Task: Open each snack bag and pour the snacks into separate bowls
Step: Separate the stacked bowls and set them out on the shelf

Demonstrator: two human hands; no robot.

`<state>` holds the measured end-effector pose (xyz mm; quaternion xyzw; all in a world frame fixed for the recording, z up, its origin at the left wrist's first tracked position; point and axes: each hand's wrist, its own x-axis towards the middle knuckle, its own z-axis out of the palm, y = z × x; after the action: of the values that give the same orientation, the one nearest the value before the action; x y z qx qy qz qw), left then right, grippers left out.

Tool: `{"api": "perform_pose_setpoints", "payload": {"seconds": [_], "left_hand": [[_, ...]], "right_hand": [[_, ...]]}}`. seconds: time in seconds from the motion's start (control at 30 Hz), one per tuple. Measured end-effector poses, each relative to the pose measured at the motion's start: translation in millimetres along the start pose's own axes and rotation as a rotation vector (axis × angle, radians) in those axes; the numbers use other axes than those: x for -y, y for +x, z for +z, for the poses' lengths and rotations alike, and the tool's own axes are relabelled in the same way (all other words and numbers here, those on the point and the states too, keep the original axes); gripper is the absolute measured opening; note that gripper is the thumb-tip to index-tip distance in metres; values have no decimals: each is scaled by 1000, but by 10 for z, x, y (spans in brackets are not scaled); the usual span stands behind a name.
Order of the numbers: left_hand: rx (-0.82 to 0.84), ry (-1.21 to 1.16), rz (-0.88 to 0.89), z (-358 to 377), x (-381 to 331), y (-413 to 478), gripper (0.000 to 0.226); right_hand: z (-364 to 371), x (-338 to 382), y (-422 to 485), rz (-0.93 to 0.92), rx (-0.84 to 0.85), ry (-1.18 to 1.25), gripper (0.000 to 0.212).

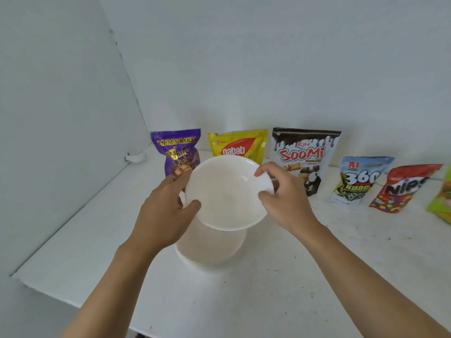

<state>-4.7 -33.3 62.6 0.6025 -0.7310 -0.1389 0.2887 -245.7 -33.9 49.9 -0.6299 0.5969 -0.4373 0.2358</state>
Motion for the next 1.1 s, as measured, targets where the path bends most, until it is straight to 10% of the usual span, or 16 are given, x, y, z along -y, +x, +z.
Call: {"api": "perform_pose_setpoints", "payload": {"seconds": [0.33,1.1], "left_hand": [[177,-367,314,832,-932,199,48],[401,-194,-91,2691,-1466,-284,40]], "right_hand": [[-1206,-546,-302,168,-197,70,40],[-1521,-2251,-929,343,64,-267,23]]}}
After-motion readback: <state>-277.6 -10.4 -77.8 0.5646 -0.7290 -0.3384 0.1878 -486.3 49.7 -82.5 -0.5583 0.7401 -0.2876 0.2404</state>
